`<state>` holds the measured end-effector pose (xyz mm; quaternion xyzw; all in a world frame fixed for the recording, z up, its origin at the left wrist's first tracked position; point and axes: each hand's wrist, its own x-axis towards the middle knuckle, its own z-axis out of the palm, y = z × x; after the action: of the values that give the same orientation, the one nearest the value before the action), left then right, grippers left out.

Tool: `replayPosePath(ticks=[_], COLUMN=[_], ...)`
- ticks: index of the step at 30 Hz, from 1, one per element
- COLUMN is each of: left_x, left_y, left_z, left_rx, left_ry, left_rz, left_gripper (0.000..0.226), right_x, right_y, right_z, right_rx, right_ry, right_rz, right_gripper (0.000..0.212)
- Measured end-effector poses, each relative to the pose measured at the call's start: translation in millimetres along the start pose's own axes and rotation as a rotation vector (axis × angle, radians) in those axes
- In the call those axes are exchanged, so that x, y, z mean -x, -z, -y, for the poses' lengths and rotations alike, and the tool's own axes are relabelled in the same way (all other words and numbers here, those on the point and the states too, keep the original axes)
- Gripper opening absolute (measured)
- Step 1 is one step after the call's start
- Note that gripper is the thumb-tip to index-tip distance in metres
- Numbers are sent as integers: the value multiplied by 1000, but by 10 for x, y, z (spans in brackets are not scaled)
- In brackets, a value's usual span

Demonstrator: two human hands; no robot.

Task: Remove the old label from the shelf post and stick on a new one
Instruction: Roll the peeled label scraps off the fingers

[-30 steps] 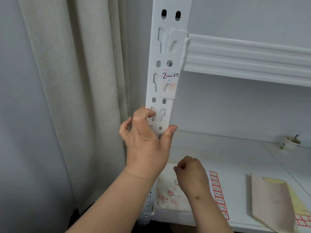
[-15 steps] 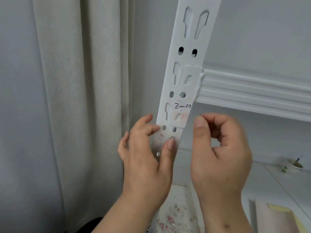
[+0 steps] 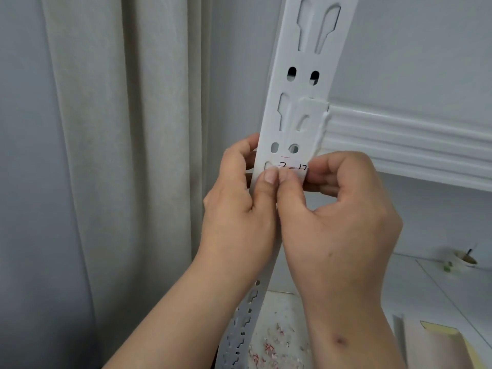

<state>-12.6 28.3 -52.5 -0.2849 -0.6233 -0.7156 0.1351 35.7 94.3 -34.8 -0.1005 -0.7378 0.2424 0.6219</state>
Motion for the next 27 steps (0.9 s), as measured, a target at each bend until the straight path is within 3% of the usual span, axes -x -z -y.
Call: replayPosePath(ticks=[9,15,27], left_x=[8,14,28], left_y=[15,4,17], left_z=[21,40,74], left_rx=[14,-1,-101], left_ry=[70,55,-12], left_rz=[46,52,54], left_gripper=[26,28,39], right_x=[-30,-18,-72], right_y=[-55,-98,-115], right_z=[93,59,138], right_rx=[104,117,242], right_ry=[-23,-20,-5], right_rz=[-2,-23,-29], right_gripper=[23,15,22])
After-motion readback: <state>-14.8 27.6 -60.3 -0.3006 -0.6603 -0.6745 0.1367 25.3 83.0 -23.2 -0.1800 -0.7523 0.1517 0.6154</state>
